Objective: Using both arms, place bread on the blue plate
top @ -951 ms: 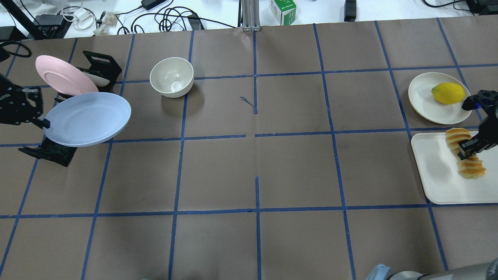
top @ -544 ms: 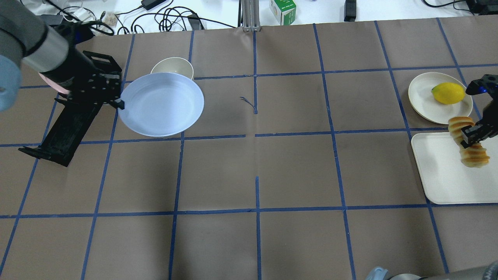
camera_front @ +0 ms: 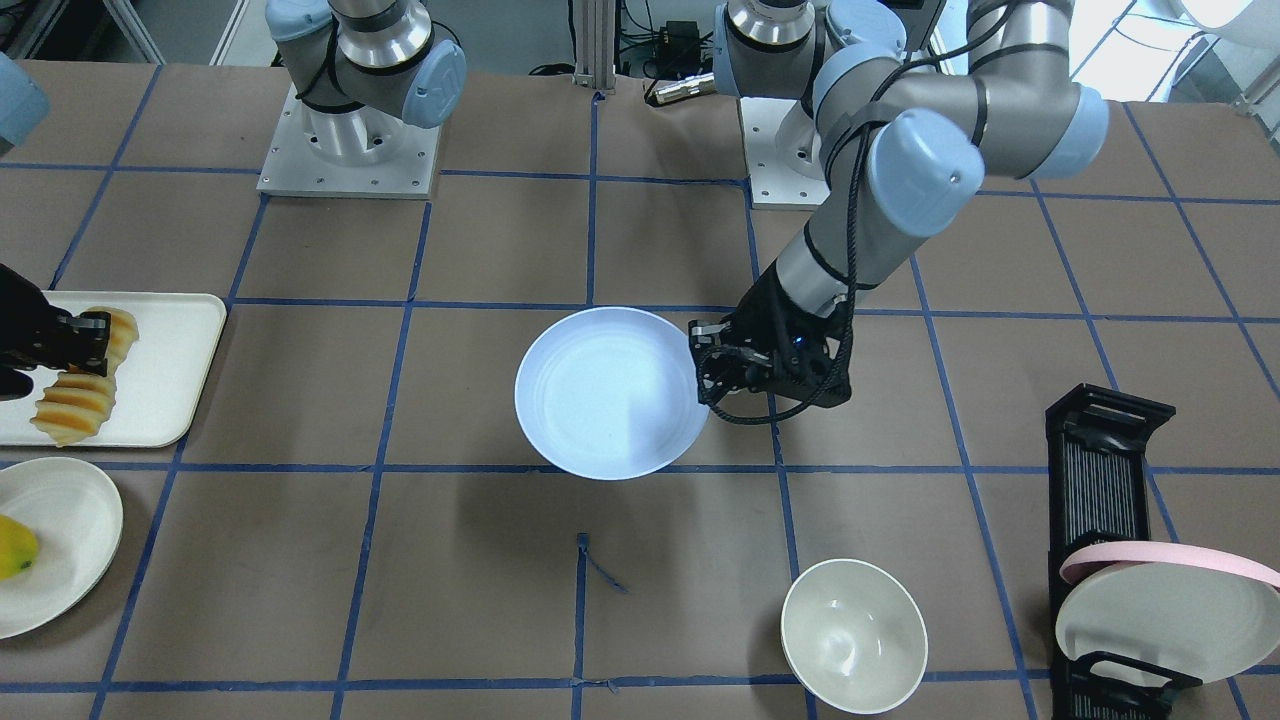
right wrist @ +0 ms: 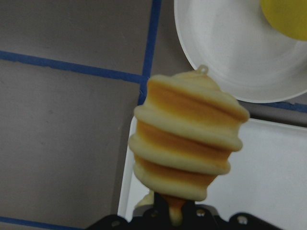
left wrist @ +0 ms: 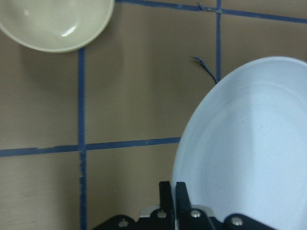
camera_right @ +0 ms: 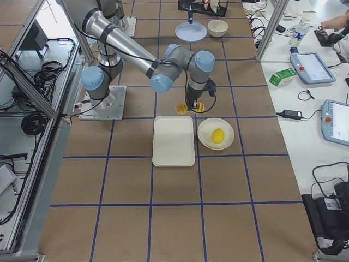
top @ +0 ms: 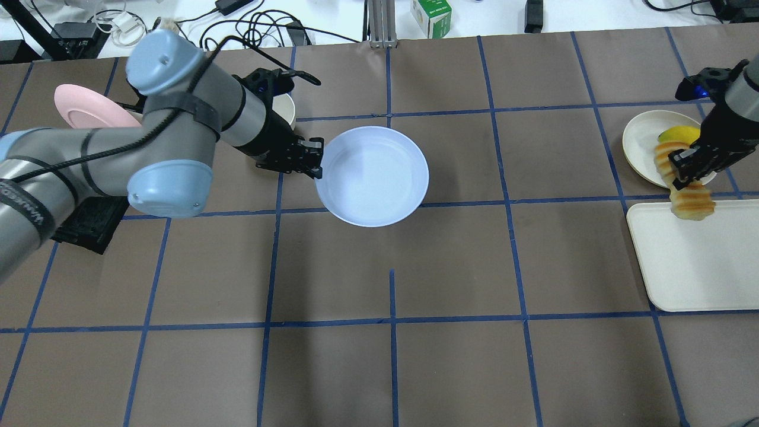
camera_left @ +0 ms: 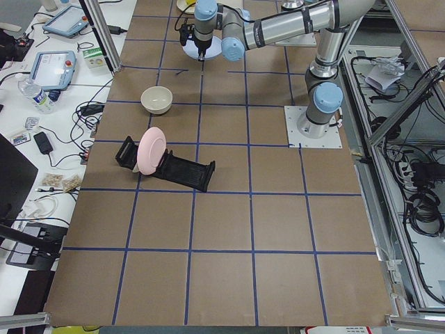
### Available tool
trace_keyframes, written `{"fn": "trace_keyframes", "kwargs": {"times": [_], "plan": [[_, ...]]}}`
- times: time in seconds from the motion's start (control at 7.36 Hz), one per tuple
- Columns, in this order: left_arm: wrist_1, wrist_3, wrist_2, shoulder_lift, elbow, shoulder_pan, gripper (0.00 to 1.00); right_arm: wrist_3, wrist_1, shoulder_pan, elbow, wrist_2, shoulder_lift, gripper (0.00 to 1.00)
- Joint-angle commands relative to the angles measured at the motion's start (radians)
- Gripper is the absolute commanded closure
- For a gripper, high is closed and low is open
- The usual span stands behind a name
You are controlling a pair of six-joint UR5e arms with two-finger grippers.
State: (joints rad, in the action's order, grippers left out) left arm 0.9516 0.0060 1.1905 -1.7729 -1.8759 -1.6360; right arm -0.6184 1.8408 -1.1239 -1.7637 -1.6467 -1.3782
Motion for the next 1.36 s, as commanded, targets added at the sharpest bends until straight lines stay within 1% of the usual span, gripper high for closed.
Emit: {"fn": "trace_keyframes", "kwargs": {"times": [0.0, 0.14, 0.27, 0.41, 0.54, 0.68, 0.82, 0.95, 1.09, 1.22], "plan": [[-0.163, 0.026, -0.034, -0.114, -0.048, -0.048, 1.00, 0.151, -0.121, -0.103, 0.088, 0.042, -0.002, 1.00], [-0.166, 0.058, -0.034, -0.140, -0.052, -0.050, 1.00, 0.164, -0.149, -0.138, 0.117, 0.045, -0.001, 1.00], [-0.171, 0.098, -0.029, -0.157, -0.060, -0.053, 1.00, 0.175, -0.155, -0.146, 0.121, 0.053, -0.001, 1.00], [-0.187, 0.197, -0.029, -0.163, -0.075, -0.047, 1.00, 0.211, -0.153, -0.152, 0.113, 0.121, 0.005, 1.00], [-0.194, 0.210, -0.029, -0.169, -0.100, -0.045, 1.00, 0.276, -0.149, -0.175, 0.112, 0.157, 0.007, 1.00], [-0.230, 0.212, -0.014, -0.174, -0.114, -0.045, 1.00, 0.290, -0.135, -0.210, 0.112, 0.160, 0.024, 1.00], [-0.243, 0.215, 0.007, -0.177, -0.106, -0.044, 0.33, 0.299, -0.091, -0.249, 0.116, 0.162, 0.056, 1.00], [-0.243, 0.216, 0.020, -0.175, -0.100, -0.044, 0.00, 0.386, -0.075, -0.290, 0.116, 0.162, 0.064, 1.00], [-0.244, 0.219, 0.023, -0.159, -0.088, -0.036, 0.00, 0.432, -0.043, -0.359, 0.116, 0.160, 0.065, 1.00], [-0.182, 0.215, 0.020, -0.129, -0.034, 0.002, 0.00, 0.518, -0.040, -0.419, 0.110, 0.162, 0.065, 1.00]]}}
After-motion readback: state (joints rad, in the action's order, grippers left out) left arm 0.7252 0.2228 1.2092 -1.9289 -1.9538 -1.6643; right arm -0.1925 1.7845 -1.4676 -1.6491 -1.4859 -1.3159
